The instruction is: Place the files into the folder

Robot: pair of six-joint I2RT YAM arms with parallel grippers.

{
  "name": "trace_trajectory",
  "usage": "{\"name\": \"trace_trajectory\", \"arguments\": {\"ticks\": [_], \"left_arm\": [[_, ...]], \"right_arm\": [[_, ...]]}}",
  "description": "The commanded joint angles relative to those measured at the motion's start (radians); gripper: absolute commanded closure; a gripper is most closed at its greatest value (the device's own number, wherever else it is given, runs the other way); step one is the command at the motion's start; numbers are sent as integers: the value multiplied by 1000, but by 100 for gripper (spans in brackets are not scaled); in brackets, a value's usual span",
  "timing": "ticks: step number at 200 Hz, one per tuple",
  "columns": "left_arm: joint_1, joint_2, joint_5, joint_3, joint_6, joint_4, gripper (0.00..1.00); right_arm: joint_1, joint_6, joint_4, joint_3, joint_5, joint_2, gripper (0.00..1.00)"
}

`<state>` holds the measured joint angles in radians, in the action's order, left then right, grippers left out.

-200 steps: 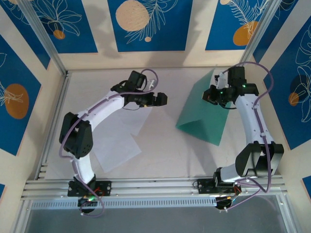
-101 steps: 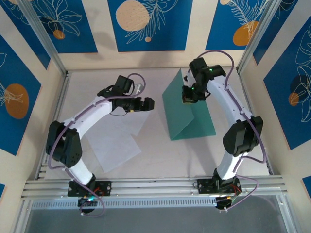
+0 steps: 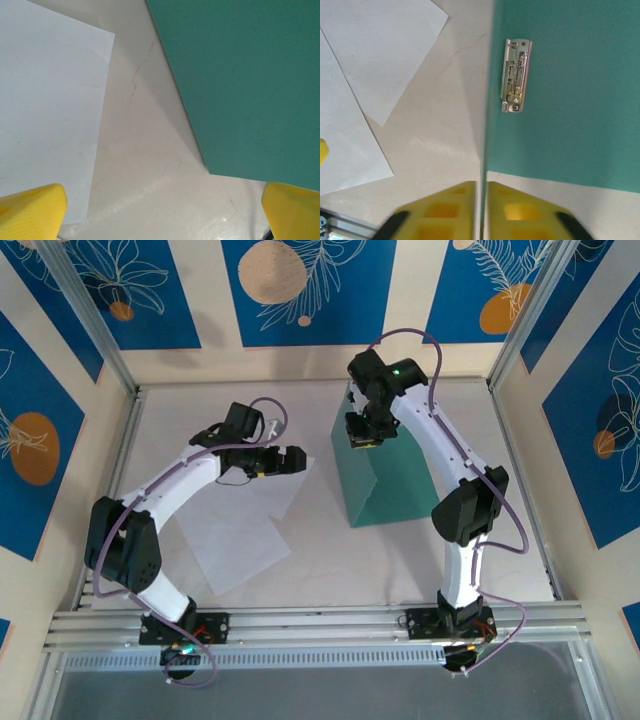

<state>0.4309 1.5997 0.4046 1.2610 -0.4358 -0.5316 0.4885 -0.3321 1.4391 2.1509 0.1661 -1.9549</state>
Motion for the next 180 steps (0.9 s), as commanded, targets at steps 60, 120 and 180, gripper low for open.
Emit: {"name": "trace_trajectory", "arguments": {"ticks": [60, 120, 180], "left_arm": [[-63, -40, 72, -79, -14, 60, 0], [-132, -165, 17, -164, -61, 68, 0], [-151, -248, 29, -190, -80, 65, 0]], "right_arm": [[35, -116, -65, 92, -277, -44, 55], [65, -198, -324, 30, -585, -46, 42], [34, -222, -472, -69, -692, -20, 37]]}}
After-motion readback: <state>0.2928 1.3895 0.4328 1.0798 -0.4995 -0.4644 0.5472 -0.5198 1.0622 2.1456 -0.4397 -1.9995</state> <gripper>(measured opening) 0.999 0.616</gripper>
